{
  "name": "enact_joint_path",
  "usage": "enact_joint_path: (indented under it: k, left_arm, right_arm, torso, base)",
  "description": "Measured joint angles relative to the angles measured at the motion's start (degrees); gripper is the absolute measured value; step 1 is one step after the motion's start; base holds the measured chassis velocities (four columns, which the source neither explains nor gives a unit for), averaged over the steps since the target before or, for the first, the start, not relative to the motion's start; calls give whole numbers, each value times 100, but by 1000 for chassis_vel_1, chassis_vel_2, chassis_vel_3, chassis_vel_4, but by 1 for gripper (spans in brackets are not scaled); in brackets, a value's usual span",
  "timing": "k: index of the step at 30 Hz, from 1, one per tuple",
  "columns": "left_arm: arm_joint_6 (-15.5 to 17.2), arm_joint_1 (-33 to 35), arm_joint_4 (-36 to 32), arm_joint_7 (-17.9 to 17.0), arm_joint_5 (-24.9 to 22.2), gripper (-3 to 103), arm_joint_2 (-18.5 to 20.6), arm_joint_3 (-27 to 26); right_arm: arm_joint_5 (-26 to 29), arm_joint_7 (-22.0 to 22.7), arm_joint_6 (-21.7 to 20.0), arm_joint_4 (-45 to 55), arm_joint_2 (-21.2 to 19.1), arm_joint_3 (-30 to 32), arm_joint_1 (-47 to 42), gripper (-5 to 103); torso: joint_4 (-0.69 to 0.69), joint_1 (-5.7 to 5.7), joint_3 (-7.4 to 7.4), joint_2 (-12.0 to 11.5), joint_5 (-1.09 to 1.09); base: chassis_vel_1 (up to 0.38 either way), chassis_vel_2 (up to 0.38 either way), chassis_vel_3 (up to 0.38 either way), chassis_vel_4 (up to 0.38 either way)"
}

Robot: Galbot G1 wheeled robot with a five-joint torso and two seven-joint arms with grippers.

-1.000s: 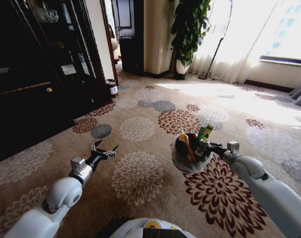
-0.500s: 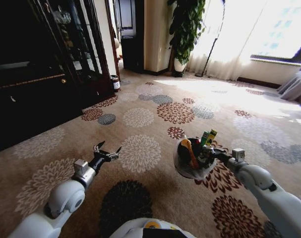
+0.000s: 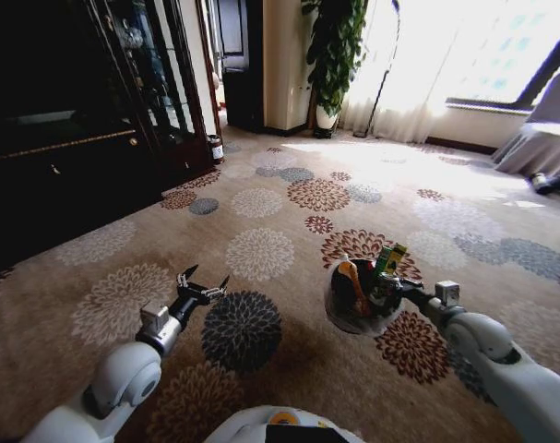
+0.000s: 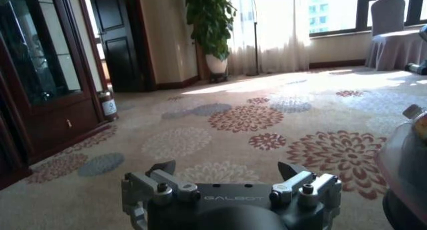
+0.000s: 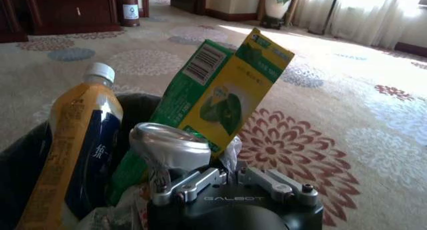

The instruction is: Pick up the trash from the ground and place it into the trash bin.

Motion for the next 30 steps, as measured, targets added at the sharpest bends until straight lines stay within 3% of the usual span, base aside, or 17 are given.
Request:
enact_joint_path:
  k: [3, 16, 24, 30]
  left_arm:
    - [3, 1, 1, 0, 0, 100, -1, 0]
    - [6, -2, 4, 0, 0, 100, -1, -4]
    - [6, -4, 7, 1, -2, 100, 0, -7]
    - [6, -4, 10, 3, -4, 100, 1, -8]
  right_arm:
    - [2, -3, 1, 0, 0, -1, -1, 2]
    - [2, 1, 1, -2, -3, -6, 7, 2]
    - [4, -2, 1, -4, -5, -11, 13, 2]
    - [5, -2, 0, -6, -6, -13, 15, 2]
  torso:
    - [-2, 1, 2, -1, -10]
    - [-5, 0, 0, -1, -3]
    - [6, 1, 4, -1, -5]
    - [0, 1, 3, -1, -5]
  base:
    - [287, -441, -411, 313]
    - [256, -404, -437, 234]
    - [57, -81, -73, 52]
    - [-13, 48, 23, -38]
